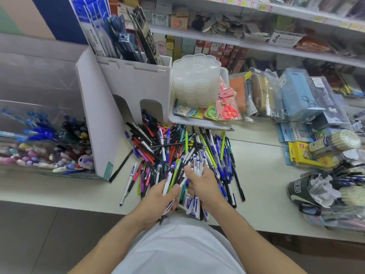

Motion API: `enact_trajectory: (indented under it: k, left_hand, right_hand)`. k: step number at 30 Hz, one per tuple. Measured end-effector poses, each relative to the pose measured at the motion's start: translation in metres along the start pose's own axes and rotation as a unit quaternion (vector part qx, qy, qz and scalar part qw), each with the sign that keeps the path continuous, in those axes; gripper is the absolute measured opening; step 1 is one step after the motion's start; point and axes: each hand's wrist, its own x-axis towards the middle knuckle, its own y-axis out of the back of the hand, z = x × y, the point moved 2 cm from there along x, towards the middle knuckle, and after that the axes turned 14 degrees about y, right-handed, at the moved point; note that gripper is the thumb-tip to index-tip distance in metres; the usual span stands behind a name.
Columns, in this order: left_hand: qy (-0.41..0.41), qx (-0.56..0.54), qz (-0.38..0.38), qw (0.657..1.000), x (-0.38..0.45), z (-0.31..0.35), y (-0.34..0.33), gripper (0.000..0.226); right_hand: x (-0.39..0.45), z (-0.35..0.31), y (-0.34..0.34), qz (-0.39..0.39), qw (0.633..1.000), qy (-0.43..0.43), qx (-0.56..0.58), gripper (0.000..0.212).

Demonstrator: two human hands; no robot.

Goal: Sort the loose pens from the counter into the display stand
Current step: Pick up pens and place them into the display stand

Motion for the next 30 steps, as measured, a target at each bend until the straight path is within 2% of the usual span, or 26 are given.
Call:
enact_trajectory:
  k: [2,4,7,9,11,13,18,21,23,26,30]
  left_hand:
    - [0.042,-0.082,-0.005,0.996,0.003,-0.003,0.003,0.046]
    - [0.064,-0.134,-0.010,0.989,0.004,-0.004,0.006,0.048]
    - [0.057,-0.139,0.002,0.989,0.003,-0.002,0.009,0.040]
    - [0.059,-0.136,-0.001,0.989,0.003,-0.001,0.008,0.034]
    - [0.052,-0.125,-0.007,0.991,0.006,-0.002,0.005,0.040]
    - [0.040,-0.108,-0.002,0.993,0.007,0.001,0.001,0.042]
    - [0.017,-0.088,0.005,0.996,0.002,0.013,-0.001,0.040]
    - [0.029,-0.055,-0.023,0.998,-0.002,0.019,0.005,0.039]
    - [0.041,-0.012,-0.051,0.998,-0.006,0.023,0.012,0.031]
    - [0.047,0.075,-0.071,0.994,-0.012,0.020,0.019,0.020]
    - [0.056,0.104,-0.087,0.989,-0.024,0.006,0.029,0.027]
  right_hand:
    - [0.000,0.000,-0.002,-0.010,1.000,0.012,0.000,0.035]
    - [0.000,-0.004,-0.001,-0.011,0.999,0.030,0.002,0.042]
    - [0.003,-0.012,0.005,0.042,0.999,0.002,0.025,0.046]
    - [0.007,-0.017,0.008,0.079,0.991,-0.033,0.105,0.044]
    - [0.008,-0.024,0.007,0.108,0.974,-0.038,0.198,0.046]
    - [0.008,-0.030,0.005,0.132,0.964,-0.028,0.230,0.048]
    - [0.010,-0.039,0.003,0.188,0.953,0.016,0.236,0.031]
    - [0.005,-0.039,-0.006,0.178,0.961,0.031,0.211,0.034]
    - [-0.002,-0.037,-0.015,0.158,0.967,0.036,0.196,0.036]
    - [-0.017,-0.031,-0.033,0.139,0.973,0.010,0.186,0.037]
    - [-0.041,-0.020,-0.056,0.150,0.976,-0.031,0.152,0.033]
